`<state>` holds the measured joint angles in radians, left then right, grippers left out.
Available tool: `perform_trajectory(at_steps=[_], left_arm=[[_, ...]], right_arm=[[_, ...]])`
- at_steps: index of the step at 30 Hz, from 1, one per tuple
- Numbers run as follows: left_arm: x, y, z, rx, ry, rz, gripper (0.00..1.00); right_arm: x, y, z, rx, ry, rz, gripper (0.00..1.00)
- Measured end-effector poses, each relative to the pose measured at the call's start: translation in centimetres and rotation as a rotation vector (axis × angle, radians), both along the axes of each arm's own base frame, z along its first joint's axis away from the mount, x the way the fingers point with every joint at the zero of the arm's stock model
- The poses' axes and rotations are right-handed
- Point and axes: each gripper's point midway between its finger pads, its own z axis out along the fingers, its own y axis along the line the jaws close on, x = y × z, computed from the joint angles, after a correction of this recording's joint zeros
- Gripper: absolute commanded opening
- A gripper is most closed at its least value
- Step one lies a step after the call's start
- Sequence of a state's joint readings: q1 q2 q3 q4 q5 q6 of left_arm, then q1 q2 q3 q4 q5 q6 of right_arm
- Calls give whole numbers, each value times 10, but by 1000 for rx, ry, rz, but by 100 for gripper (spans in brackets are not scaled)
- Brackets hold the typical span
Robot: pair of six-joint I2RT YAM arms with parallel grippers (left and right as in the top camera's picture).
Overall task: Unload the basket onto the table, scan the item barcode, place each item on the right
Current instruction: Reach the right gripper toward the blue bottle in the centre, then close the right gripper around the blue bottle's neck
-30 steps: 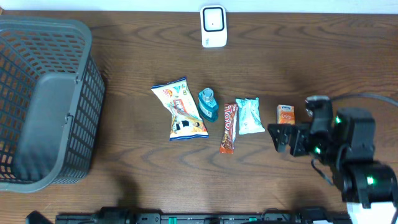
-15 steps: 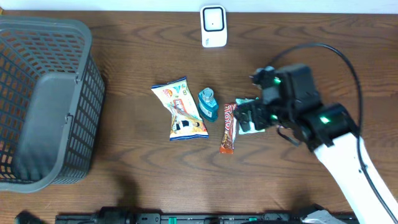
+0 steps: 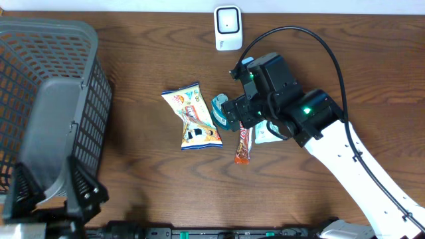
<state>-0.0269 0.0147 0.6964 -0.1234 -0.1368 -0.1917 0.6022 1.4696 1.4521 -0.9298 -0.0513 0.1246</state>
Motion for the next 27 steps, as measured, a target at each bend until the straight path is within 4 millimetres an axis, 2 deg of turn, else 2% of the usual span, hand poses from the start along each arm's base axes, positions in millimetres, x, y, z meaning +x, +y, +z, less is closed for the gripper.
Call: perform_trajectory(at_steps=[5, 8, 10, 16, 20, 27], left_arm=[[33, -1, -40, 2, 89, 0, 98], [45, -1, -60, 3, 139, 1, 98], [51, -1, -71, 4, 173, 1, 98], [66, -2, -103, 6, 258, 1, 98], [77, -5, -127, 10, 312, -17, 98], [90, -28, -154, 46, 373, -149, 98]], right_arm=[[12, 9, 9, 37, -58, 1, 99], [18, 19, 8, 44, -78, 13, 99], [21, 26, 1, 31, -80, 19, 99], [38, 49, -41, -28, -53, 32, 99], [49, 52, -61, -60, -48, 17, 99], [56, 49, -63, -80, -72, -5, 99]])
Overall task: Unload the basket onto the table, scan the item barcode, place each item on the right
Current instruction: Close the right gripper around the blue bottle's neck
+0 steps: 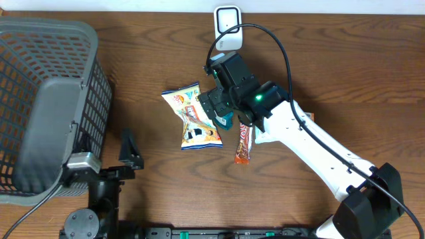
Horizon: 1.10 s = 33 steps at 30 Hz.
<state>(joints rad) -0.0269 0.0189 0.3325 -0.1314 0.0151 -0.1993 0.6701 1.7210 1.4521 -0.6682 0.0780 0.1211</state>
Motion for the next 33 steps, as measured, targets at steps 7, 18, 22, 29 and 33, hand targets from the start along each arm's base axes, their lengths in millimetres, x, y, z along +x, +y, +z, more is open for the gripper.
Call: perform_trajectory(at_steps=[7, 18, 22, 29, 33], left_arm=[[7, -17, -24, 6, 52, -100, 98], [11, -29, -60, 1, 155, -170, 98], [10, -30, -69, -1, 193, -171, 98], [9, -30, -78, -4, 231, -171, 98], [9, -30, -81, -5, 244, -171, 98]], right_arm=[[3, 2, -21, -29, 31, -2, 99], [5, 5, -54, -72, 87, 6, 79], [5, 6, -59, -76, 93, 7, 73], [3, 5, -70, -94, 121, 10, 57], [3, 7, -70, -88, 124, 9, 43]])
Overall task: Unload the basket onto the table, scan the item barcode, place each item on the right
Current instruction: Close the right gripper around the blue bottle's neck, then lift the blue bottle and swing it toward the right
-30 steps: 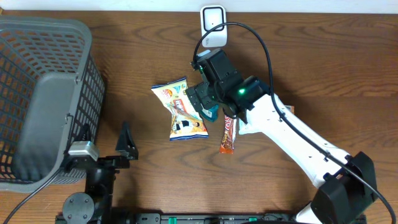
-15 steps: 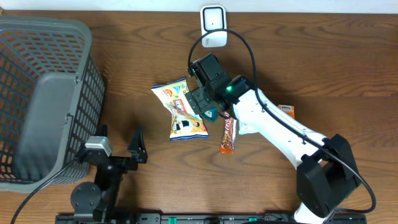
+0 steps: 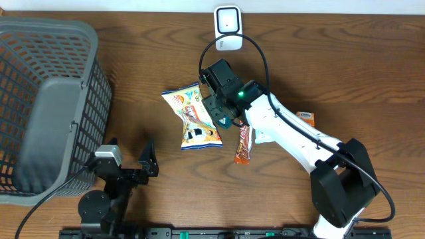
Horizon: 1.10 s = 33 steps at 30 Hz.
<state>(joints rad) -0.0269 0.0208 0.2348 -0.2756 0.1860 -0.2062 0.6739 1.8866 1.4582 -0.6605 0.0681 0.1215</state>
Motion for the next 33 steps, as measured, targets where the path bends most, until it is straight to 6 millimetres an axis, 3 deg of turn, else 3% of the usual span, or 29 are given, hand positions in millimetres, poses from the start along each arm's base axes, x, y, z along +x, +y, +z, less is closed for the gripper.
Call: perform_trajectory(at_steps=[2, 11, 22, 25, 33], left_arm=[[-1, 0, -5, 1, 20, 0, 98], [-11, 0, -46, 5, 196, 0, 98], [-12, 0, -49, 5, 206, 0, 98], [-11, 0, -46, 6, 192, -4, 98], [-11, -22, -29, 203, 73, -179, 98]], right_arm=[[-1, 0, 0, -3, 4, 2, 36], [-8, 0, -1, -2, 37, 14, 24], [-30, -4, 7, 91, 180, 42, 23], [-36, -6, 27, 137, 181, 50, 23], [-58, -29, 113, 251, 72, 56, 21]])
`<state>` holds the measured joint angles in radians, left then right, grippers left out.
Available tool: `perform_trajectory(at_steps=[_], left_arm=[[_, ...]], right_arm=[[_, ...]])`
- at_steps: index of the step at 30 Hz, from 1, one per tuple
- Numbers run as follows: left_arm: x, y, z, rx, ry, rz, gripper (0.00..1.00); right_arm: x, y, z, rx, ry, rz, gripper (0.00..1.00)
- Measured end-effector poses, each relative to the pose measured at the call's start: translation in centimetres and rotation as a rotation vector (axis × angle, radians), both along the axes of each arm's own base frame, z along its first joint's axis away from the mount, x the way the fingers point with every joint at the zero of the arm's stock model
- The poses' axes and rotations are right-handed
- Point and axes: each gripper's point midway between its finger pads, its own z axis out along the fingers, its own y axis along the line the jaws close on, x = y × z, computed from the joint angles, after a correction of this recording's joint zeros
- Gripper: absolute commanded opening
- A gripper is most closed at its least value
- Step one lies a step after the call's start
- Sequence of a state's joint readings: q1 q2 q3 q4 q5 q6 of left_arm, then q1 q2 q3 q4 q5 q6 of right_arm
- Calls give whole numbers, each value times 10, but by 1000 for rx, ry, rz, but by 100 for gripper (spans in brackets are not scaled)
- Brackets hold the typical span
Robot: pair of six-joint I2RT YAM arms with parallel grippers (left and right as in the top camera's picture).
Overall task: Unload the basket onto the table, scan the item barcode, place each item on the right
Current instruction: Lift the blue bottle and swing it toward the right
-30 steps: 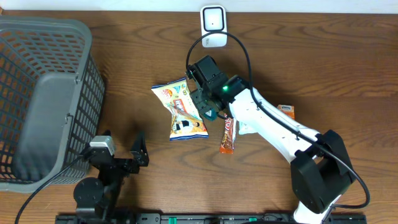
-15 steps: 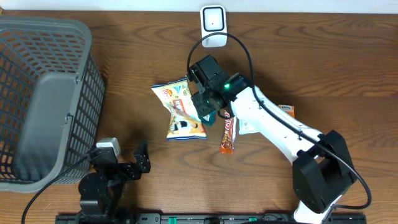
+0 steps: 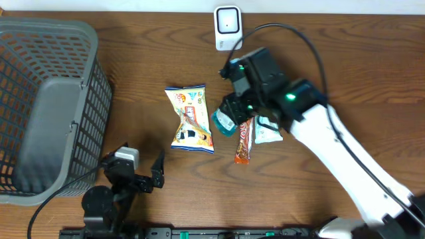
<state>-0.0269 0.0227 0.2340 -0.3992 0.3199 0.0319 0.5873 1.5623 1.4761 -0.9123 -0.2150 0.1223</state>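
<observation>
The white barcode scanner (image 3: 228, 27) stands at the table's far edge. My right gripper (image 3: 232, 114) is below it, at the upper edge of a small teal packet (image 3: 223, 123). The packet sits tilted in the fingers and the gripper looks shut on it, though the wrist hides most of the fingers. A yellow snack bag (image 3: 189, 119) lies just left of the packet. A brown candy bar (image 3: 244, 142) and a white packet (image 3: 268, 132) lie just right of it. My left gripper (image 3: 141, 174) is open near the front edge, holding nothing.
A large grey mesh basket (image 3: 50, 99) fills the left side of the table. The right arm's black cable loops over the table near the scanner. The right arm stretches from the front right corner across the table.
The right arm now reaches in from the right and looks higher, with the teal packet tilted at its tip. The snack bag has shifted and turned more upright. The left gripper has moved slightly right.
The right gripper hovered over the candy bar and teal packet. It then stood further left, against the packet and the snack bag's edge, and stayed there. Now it is back to the right with the packet. The left gripper went from beside the basket to the front edge.
</observation>
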Motion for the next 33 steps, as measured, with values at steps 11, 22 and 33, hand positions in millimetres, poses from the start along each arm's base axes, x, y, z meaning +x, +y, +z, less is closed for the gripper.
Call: perform_trajectory(at_steps=[11, 22, 33], left_arm=[[10, -16, 26, 106, -232, -120, 98], [20, -17, -8, 100, -210, -123, 98], [20, -17, -10, 96, -199, -123, 98]], right_arm=[[-32, -5, 26, 63, 31, 41, 20], [-42, 3, 28, 127, 105, 34, 20], [-56, 8, 41, 290, 266, 44, 8]])
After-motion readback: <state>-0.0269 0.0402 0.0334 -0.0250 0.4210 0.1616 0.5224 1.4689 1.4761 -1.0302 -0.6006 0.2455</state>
